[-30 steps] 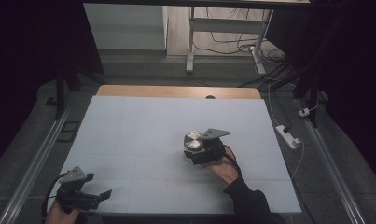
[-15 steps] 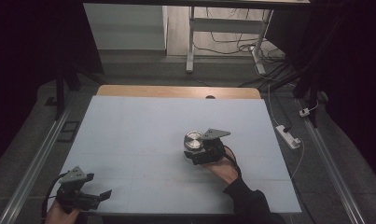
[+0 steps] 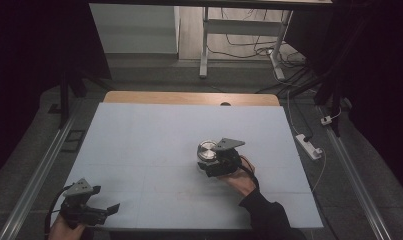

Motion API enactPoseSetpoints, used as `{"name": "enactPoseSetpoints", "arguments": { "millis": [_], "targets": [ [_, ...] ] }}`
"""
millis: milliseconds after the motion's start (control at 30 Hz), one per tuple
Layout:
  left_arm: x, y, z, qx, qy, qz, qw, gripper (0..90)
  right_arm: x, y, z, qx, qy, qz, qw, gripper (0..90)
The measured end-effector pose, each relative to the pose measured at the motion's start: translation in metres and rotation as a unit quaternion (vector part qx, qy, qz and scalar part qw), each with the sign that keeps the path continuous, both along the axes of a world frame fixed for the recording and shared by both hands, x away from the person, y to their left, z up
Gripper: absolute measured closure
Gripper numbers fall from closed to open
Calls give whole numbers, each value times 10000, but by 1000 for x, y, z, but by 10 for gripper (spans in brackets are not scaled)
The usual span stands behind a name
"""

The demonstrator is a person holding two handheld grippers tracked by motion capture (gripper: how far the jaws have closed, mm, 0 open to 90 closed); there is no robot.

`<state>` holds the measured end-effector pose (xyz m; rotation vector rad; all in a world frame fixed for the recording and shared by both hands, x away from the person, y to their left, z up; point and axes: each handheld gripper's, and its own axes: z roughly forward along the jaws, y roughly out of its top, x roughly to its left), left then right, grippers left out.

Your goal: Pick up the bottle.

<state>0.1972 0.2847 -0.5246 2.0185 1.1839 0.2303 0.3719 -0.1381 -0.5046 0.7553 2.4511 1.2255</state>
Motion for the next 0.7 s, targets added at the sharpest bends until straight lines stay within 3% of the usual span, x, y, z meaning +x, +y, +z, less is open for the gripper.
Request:
{"name": "enactPoseSetpoints", "arguments": {
  "millis": [400,700],
  "targets": [
    [0,0,0,-12,2,-7,10000,0,-7,0,14,157,115,266,9995,150],
    [0,0,0,-4,-11,-21,10000,0,-17,6,22,155,67,433,9989,150]
  ]
}}
